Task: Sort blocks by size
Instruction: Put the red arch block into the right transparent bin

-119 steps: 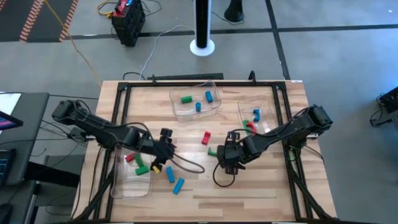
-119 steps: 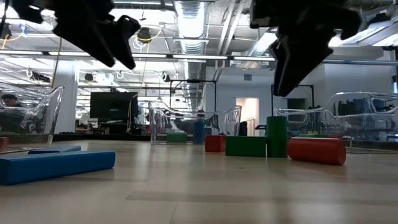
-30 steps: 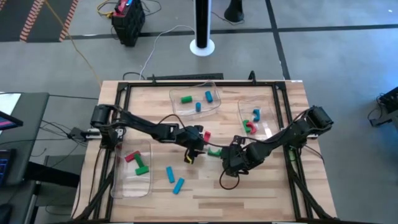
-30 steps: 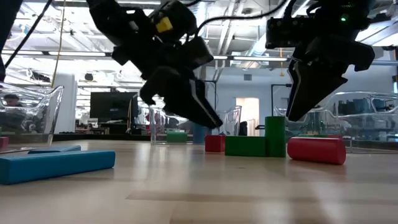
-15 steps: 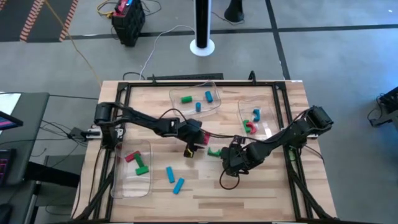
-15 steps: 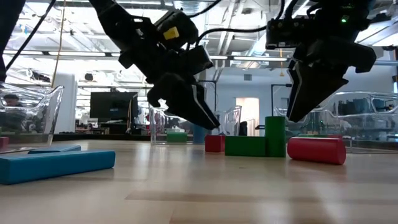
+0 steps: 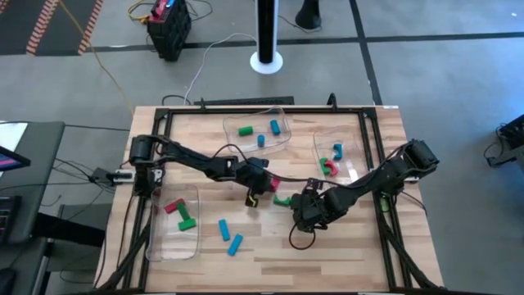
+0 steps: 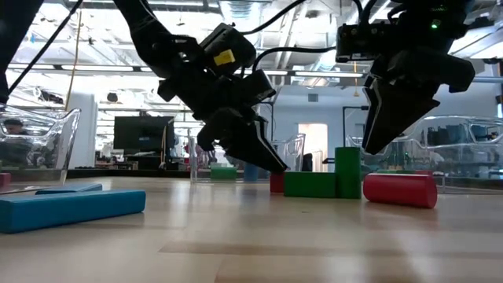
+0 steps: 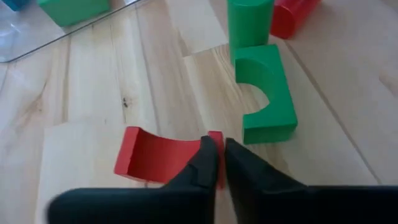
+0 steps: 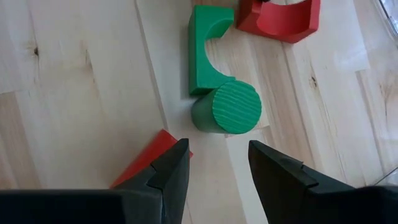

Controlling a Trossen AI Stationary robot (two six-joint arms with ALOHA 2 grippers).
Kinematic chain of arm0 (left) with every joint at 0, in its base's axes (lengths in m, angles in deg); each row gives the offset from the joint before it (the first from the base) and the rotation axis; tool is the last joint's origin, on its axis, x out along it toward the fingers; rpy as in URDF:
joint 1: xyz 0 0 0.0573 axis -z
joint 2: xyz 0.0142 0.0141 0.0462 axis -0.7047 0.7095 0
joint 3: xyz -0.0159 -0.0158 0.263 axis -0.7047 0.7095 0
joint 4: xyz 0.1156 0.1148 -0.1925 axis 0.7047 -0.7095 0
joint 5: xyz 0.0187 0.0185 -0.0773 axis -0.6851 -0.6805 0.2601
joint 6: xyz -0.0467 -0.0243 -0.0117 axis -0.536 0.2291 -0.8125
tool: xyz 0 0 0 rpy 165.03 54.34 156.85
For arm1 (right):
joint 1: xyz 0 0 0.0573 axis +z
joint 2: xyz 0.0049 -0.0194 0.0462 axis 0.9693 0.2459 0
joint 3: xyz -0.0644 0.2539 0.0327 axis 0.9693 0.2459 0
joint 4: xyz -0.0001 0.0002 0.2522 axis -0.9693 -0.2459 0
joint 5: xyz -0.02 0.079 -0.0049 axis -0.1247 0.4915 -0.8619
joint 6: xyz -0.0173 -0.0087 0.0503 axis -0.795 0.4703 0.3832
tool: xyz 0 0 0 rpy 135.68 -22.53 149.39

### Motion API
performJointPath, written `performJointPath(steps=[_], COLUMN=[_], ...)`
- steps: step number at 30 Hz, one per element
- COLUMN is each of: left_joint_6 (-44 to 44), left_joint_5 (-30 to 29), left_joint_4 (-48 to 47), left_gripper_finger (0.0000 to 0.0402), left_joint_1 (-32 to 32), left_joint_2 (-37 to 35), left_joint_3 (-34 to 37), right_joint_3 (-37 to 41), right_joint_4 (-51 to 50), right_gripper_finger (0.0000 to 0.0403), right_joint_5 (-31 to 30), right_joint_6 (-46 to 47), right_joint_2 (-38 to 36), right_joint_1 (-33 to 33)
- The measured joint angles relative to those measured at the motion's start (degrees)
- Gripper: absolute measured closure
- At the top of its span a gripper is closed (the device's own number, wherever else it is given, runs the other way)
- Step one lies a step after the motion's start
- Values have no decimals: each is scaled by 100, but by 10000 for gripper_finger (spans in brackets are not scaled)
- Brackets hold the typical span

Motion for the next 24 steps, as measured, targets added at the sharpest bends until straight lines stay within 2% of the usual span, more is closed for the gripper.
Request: performJointPath(steps=[3, 11, 18, 24], left_joint_6=[77, 124, 168, 131], left_joint_5=[3, 17, 18, 385], left_joint_4=[-96, -683, -1182, -1433], left_gripper_finger=[395, 401, 401, 401], left_joint_1=[1, 5, 7, 4], left_joint_2=[-53, -488, -1323, -2117], left_joint_3=[1, 37, 24, 22], right_joint_3=[0, 0, 0, 0], right_joint_4=[-6, -84, -180, -265], right_gripper_finger=[207, 207, 207, 207], right_joint_5=[-2, -4, -214, -449], right_joint_6=[2, 13, -20, -48], right_joint_2=[0, 0, 0, -153], right_joint_1=[0, 0, 0, 31])
